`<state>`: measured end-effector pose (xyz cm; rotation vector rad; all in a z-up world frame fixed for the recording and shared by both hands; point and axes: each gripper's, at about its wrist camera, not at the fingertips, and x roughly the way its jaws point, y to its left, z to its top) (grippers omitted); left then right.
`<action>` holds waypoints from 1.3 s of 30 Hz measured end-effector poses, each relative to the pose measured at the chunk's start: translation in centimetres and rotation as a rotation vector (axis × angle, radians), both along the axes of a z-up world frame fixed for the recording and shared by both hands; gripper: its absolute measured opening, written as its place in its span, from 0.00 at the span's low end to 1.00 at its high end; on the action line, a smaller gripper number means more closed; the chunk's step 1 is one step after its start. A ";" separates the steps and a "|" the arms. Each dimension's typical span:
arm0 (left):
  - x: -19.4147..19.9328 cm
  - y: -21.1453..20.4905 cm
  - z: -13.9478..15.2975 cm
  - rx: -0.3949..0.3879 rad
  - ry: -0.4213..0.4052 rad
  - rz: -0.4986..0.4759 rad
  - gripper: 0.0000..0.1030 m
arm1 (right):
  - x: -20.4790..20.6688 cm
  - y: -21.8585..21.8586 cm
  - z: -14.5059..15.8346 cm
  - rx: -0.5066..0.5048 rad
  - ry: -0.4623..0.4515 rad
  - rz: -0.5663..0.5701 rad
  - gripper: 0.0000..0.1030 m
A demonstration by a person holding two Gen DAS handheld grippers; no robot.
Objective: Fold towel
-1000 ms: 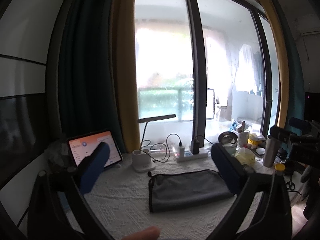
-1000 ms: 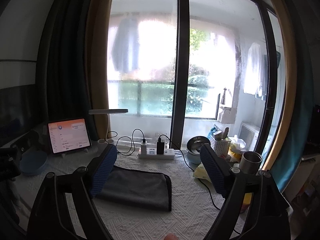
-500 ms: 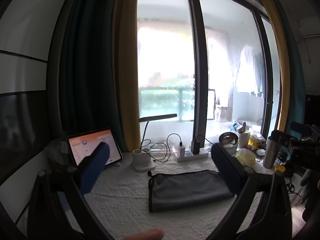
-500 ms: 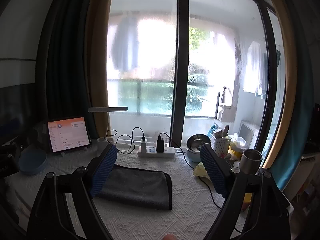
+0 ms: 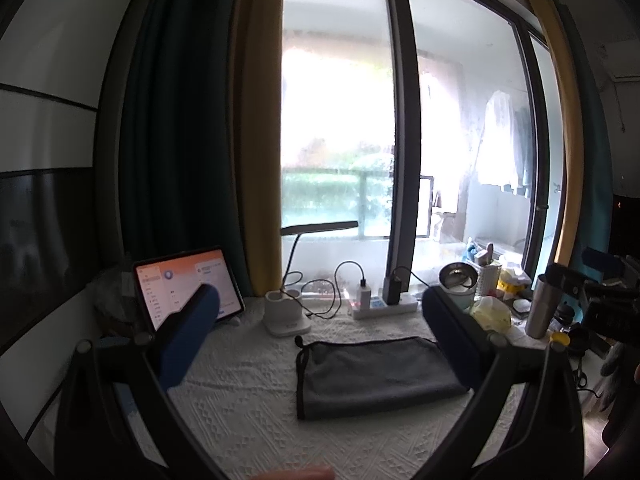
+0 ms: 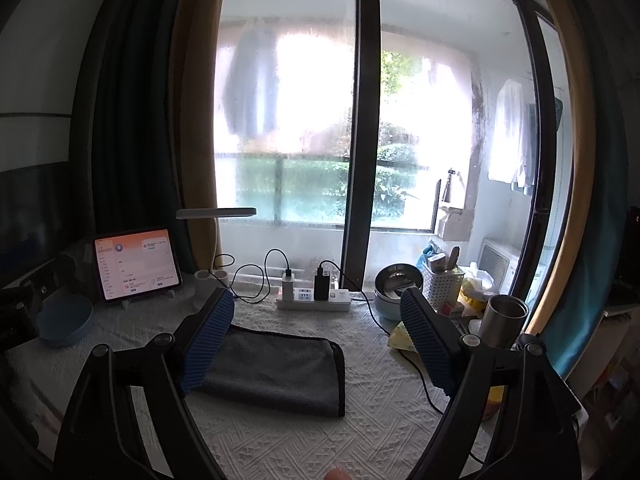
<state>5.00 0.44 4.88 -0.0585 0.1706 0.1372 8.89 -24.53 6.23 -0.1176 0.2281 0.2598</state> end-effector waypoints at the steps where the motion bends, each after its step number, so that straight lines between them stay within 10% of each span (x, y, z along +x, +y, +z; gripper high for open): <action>1: 0.1 0.0 0.0 0.002 0.000 -0.001 0.99 | 0.0 0.0 0.0 0.001 0.000 -0.001 0.85; 39: 0.0 0.0 -0.3 -0.014 0.007 -0.010 0.99 | 0.2 0.1 -0.4 0.004 0.006 0.002 0.85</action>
